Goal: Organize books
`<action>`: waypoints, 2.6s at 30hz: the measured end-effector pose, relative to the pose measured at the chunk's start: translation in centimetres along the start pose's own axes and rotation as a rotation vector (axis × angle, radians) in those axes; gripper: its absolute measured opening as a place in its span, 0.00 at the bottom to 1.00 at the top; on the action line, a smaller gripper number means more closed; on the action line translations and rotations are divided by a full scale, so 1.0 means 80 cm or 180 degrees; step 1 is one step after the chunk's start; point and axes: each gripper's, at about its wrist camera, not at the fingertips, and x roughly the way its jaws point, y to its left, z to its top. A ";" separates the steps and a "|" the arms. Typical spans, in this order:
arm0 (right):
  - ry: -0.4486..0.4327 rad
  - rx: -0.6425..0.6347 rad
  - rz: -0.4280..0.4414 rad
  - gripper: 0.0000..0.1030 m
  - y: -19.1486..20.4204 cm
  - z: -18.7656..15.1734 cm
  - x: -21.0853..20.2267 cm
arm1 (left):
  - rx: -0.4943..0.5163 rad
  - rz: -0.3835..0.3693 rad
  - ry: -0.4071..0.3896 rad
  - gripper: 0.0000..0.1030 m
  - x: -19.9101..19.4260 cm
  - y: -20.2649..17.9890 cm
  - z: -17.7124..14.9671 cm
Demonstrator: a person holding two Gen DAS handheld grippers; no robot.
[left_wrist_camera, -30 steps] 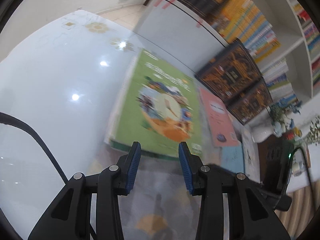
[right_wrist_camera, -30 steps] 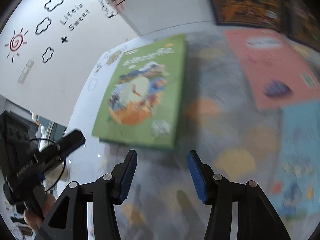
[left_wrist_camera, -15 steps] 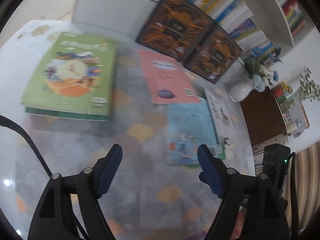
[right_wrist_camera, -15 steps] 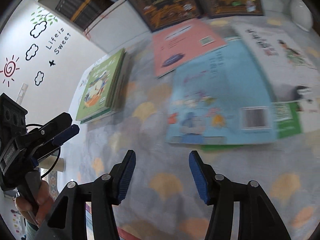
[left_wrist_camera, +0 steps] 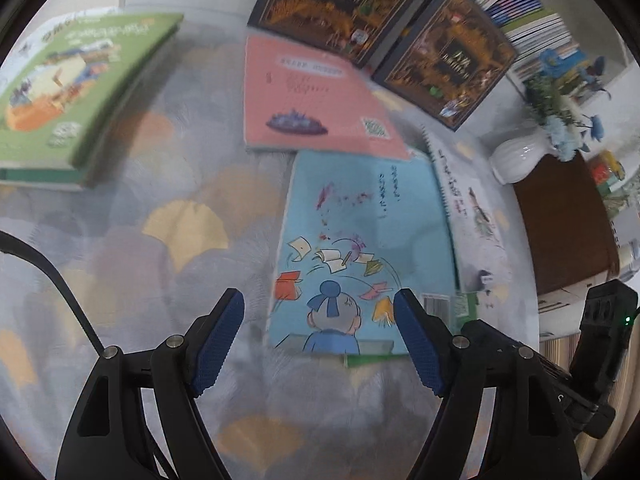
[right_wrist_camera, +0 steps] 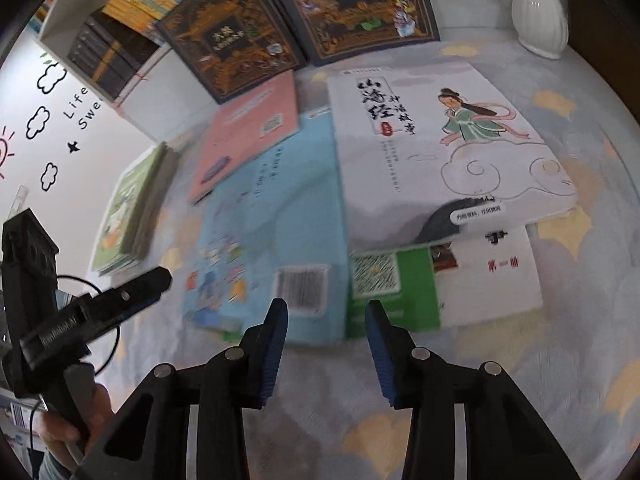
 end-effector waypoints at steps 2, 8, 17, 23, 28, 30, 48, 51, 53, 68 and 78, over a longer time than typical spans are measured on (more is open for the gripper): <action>0.0050 0.0011 0.0005 0.39 -0.004 0.004 0.013 | -0.0009 0.0084 0.0022 0.73 0.013 -0.002 -0.001; 0.0055 -0.0280 -0.0059 0.41 0.021 0.001 0.023 | 0.0184 0.0230 0.0119 0.75 0.033 -0.022 -0.006; 0.0343 -0.0504 0.0146 0.41 0.001 -0.063 -0.009 | 0.0074 0.0118 0.0251 0.75 -0.004 -0.019 -0.087; 0.0734 -0.0811 0.0329 0.40 -0.019 -0.131 -0.030 | 0.0129 0.0118 0.0364 0.75 -0.035 -0.028 -0.152; 0.0479 -0.0747 0.0250 0.42 -0.031 -0.111 -0.023 | -0.0018 0.0144 0.0303 0.75 -0.036 -0.027 -0.154; 0.0416 -0.0763 0.0310 0.44 -0.025 -0.102 -0.017 | -0.0065 0.0085 0.0290 0.75 -0.035 -0.025 -0.151; 0.0035 -0.0959 0.1381 0.46 0.134 -0.060 -0.108 | -0.0564 -0.0270 -0.0204 0.76 -0.140 0.067 -0.125; 0.0060 -0.1057 0.1471 0.46 0.176 -0.064 -0.099 | -0.0720 -0.0235 -0.0487 0.76 -0.189 0.107 -0.116; 0.0116 -0.1120 0.1551 0.46 0.210 -0.066 -0.088 | -0.0779 -0.0200 -0.0599 0.76 -0.210 0.125 -0.111; 0.0734 -0.0959 0.0560 0.46 0.212 -0.114 0.037 | -0.0639 0.0125 -0.0072 0.76 -0.160 0.208 -0.114; 0.0456 -0.1235 0.0068 0.28 0.228 -0.141 0.065 | -0.0062 0.0167 0.0171 0.61 -0.130 0.189 -0.115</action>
